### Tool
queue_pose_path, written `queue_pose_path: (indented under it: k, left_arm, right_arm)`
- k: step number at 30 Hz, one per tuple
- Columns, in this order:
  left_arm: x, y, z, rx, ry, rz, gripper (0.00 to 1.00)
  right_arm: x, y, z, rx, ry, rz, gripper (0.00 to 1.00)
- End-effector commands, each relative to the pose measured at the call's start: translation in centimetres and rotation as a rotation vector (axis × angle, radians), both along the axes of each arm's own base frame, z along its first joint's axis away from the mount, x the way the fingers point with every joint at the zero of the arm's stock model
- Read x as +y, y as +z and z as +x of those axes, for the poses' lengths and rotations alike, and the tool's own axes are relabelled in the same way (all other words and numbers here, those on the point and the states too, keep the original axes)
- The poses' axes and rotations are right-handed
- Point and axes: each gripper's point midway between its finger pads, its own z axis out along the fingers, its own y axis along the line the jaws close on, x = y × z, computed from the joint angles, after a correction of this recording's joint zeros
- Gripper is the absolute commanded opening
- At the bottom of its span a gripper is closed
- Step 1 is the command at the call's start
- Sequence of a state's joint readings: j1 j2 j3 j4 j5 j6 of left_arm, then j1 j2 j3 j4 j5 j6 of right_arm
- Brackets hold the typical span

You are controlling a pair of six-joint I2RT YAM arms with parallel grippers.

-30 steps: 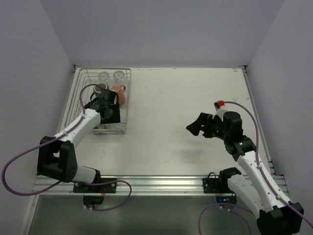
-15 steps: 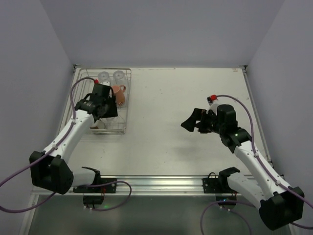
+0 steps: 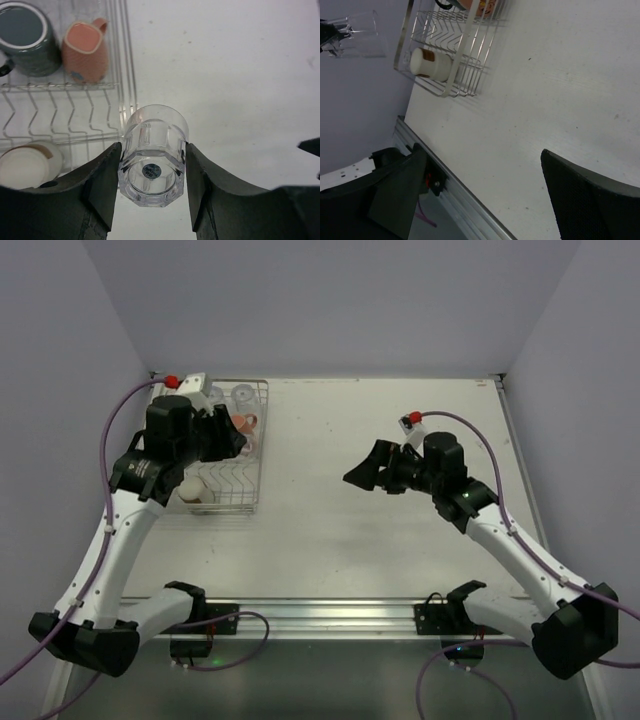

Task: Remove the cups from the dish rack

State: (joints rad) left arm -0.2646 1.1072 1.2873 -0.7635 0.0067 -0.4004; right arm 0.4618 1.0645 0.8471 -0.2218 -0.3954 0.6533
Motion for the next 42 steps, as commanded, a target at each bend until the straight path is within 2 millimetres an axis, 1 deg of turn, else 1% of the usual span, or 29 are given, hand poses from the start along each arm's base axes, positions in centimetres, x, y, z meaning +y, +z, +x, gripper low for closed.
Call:
queue_pose_path:
  k: [1,2,3,4,5,6,7,8,9,10,12,13,14,16,17,18,19,20,21,23,25,26,28,30,34,42]
  left_arm:
    - [-5.0,4.9,-1.1,-0.158,-0.243,-0.202,0.0]
    - [-5.6,5.2,-1.3,-0.18,-0.277,-0.229,0.0]
    - [-6.5,4.9,-2.2,-0.179,-0.327,-0.272,0.0]
    - [-6.9,5.7,-2.1,-0.228,-0.353,-0.296,0.0]
    - [-7.4,6.1,-2.8,-0.249,-0.391,-0.323,0.0]
    - [-7.7,4.9,-2.8,-0.226,-0.394,-0.34,0.0]
    - [-8.0,5.0,-2.8,-0.242,-0.409,-0.356,0.0]
    - [-8.4,4.6,-3.0,-0.233,-0.43,-0.372,0.0]
    - [-8.5,3.4,-3.1,-0.204,-0.429,-0.387,0.0]
    - [-8.8,3.5,-3.0,-0.219,-0.441,-0.401,0.0]
    - [-9.5,3.5,-3.6,-0.214,-0.474,-0.454,0.0]
    - [-9.8,3.1,-3.6,-0.223,-0.491,-0.474,0.0]
    - [-10.2,3.2,-4.1,-0.226,-0.522,-0.495,0.0]
    - [-10.5,3.0,-4.2,-0.229,-0.535,-0.53,0.0]
    - [-10.8,3.2,-4.6,-0.225,-0.555,-0.557,0.0]
    - [-10.9,3.3,-4.7,-0.23,-0.564,-0.57,0.0]
    - [-11.1,3.9,-4.7,-0.269,-0.58,-0.582,0.0]
    - [-11.3,3.6,-4.9,-0.262,-0.593,-0.595,0.0]
    - [-11.4,4.0,-5.0,-0.274,-0.599,-0.614,0.0]
    - [-11.6,3.5,-5.2,-0.26,-0.612,-0.635,0.0]
    - [-11.8,3.9,-5.3,-0.266,-0.623,-0.669,0.0]
    - [-12.0,3.4,-5.4,-0.252,-0.632,-0.682,0.0]
    - [-12.1,3.5,-5.6,-0.253,-0.64,-0.711,0.0]
    - [-12.3,3.0,-5.8,-0.232,-0.645,-0.732,0.0]
    - [-12.4,3.1,-6.2,-0.237,-0.661,-0.759,0.0]
    - [-12.7,2.5,-6.3,-0.216,-0.673,-0.783,0.0]
  right_arm:
    - [2.5,4.0,-0.1,-0.013,0.081,0.18,0.99]
    - [2.9,3.9,-0.2,0.012,0.094,0.199,0.99]
    - [3.3,3.6,-0.5,0.053,0.101,0.231,0.99]
    - [3.9,4.5,-0.9,0.04,0.146,0.279,0.99]
    - [4.1,4.7,-1.1,0.047,0.161,0.306,0.98]
    - [4.2,4.2,-1.6,0.084,0.164,0.341,0.98]
    - [4.5,5.3,-1.9,0.042,0.196,0.39,0.98]
    - [4.5,5.9,-2.3,0.032,0.208,0.419,0.97]
    - [4.6,6.4,-2.5,0.017,0.219,0.461,0.96]
    - [4.6,6.8,-2.9,0.01,0.236,0.482,0.95]
    - [4.8,7.2,-3.1,0.023,0.253,0.519,0.94]
    - [5.0,8.0,-3.4,-0.005,0.291,0.544,0.93]
    - [5.1,8.2,-3.4,0.003,0.303,0.556,0.91]
    - [5.6,8.8,-3.3,0.014,0.332,0.603,0.88]
    - [5.7,8.8,-3.5,0.048,0.34,0.63,0.85]
    - [5.7,9.0,-3.5,0.043,0.348,0.645,0.84]
    - [5.8,9.3,-3.4,0.026,0.359,0.66,0.83]
    - [5.9,9.3,-3.4,0.042,0.362,0.671,0.81]
    - [6.0,9.4,-3.3,0.032,0.372,0.681,0.79]
    - [6.1,9.4,-3.2,0.041,0.376,0.688,0.76]
    - [6.2,9.4,-3.1,0.035,0.382,0.691,0.75]
    - [6.3,9.5,-3.1,0.034,0.388,0.693,0.74]
    - [6.4,9.5,-3.0,0.03,0.399,0.693,0.73]
    - [6.6,9.7,-2.9,0.024,0.41,0.691,0.71]
    - [7.1,9.7,-3.0,0.018,0.445,0.69,0.63]
    - [8.7,9.9,-3.2,0.04,0.5,0.715,0.62]
